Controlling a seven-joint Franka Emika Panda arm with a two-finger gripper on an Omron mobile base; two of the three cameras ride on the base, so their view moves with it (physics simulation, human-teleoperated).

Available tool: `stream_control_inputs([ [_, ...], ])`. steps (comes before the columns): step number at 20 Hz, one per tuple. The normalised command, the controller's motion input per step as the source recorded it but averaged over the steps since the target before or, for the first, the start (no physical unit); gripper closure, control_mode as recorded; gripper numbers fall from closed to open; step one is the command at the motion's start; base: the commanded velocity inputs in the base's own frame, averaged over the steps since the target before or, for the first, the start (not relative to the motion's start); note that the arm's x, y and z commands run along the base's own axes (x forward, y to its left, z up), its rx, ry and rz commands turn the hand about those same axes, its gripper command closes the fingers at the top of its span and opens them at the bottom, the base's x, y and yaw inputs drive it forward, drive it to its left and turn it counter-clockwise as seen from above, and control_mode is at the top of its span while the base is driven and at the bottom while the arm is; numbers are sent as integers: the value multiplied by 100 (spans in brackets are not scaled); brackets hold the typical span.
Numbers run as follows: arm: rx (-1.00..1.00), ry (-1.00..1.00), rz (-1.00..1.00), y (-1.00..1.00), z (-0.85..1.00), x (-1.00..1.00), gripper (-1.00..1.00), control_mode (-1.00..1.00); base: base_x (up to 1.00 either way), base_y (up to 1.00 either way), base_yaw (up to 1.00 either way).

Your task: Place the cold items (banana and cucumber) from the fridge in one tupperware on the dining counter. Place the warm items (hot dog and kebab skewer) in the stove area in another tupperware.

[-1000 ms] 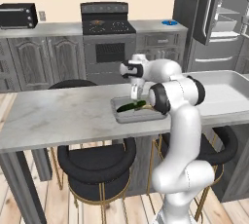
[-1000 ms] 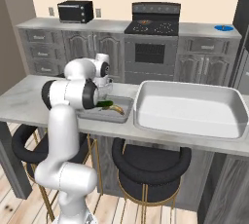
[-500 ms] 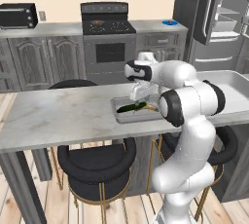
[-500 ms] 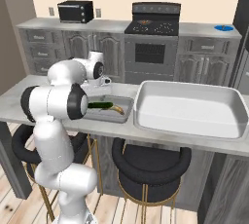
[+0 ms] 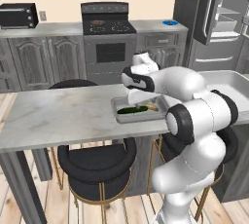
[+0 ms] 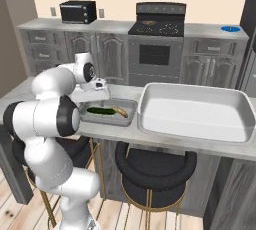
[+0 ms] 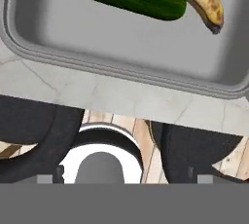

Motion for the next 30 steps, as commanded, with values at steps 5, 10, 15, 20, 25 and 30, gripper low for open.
stream_control_inputs([
  [5,28,-5,-70,0,0,-84,-100,-100,0,0,0],
  [10,-4,7,-23,-11,0,-35,-100,-100,0,0,0],
  [15,-14,7,-8,-3,5,0,-100,-100,0,0,0],
  [20,-6,-1,1,0,-14,-21,-100,-100,0,0,0],
  [25,0,-14,8,-8,-36,-66,-100,-100,0,0,0],
  [30,0,0,1,-4,-6,-1,-100,-100,0,0,0],
])
